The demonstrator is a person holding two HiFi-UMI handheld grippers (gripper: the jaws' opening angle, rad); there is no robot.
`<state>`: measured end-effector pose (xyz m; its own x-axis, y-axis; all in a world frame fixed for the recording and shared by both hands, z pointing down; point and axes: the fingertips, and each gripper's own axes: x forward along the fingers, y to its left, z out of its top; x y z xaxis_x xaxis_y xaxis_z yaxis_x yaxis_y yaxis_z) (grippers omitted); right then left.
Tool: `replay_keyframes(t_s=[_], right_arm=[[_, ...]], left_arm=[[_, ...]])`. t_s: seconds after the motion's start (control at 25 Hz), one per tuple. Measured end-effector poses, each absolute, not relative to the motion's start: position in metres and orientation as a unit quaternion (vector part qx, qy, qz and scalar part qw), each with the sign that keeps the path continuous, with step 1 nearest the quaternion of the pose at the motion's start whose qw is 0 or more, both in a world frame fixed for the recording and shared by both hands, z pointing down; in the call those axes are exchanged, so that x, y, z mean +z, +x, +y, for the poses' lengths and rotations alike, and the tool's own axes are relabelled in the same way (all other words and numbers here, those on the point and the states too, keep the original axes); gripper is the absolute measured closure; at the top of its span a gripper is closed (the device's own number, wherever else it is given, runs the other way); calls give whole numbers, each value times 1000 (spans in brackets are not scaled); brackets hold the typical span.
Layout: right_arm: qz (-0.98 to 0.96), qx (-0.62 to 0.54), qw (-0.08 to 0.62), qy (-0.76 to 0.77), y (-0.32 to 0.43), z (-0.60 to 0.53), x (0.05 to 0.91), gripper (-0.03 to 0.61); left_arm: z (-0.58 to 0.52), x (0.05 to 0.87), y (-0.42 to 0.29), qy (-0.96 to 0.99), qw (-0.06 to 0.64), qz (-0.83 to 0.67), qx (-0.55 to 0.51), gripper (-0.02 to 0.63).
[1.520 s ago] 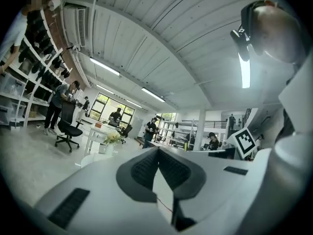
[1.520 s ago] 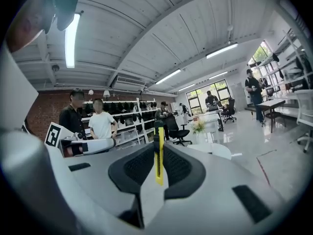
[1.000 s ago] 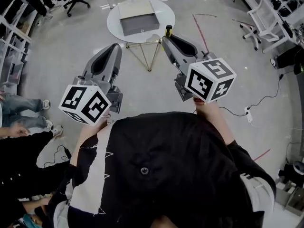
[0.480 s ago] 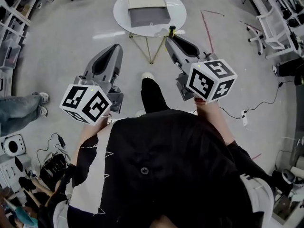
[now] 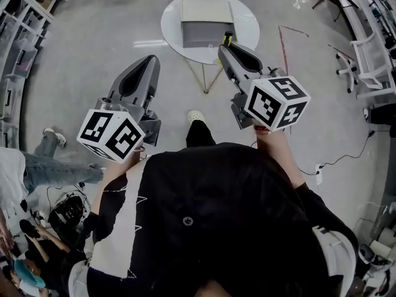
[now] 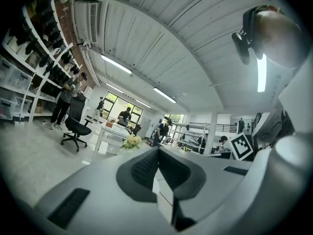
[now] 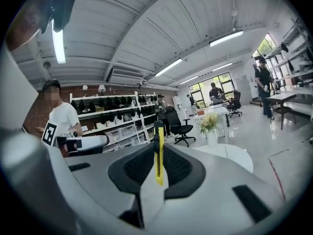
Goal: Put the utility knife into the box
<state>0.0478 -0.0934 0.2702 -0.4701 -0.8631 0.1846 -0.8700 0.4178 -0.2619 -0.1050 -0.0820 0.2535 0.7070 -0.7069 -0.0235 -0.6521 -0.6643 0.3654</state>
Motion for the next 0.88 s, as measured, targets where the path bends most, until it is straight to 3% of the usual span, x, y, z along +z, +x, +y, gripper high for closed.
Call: replay_keyframes(t_s=[0.88], right_arm=[[-874, 169, 11, 455, 96, -239, 263, 518]], left_arm=[[-209, 229, -49, 891, 146, -423, -82, 603]])
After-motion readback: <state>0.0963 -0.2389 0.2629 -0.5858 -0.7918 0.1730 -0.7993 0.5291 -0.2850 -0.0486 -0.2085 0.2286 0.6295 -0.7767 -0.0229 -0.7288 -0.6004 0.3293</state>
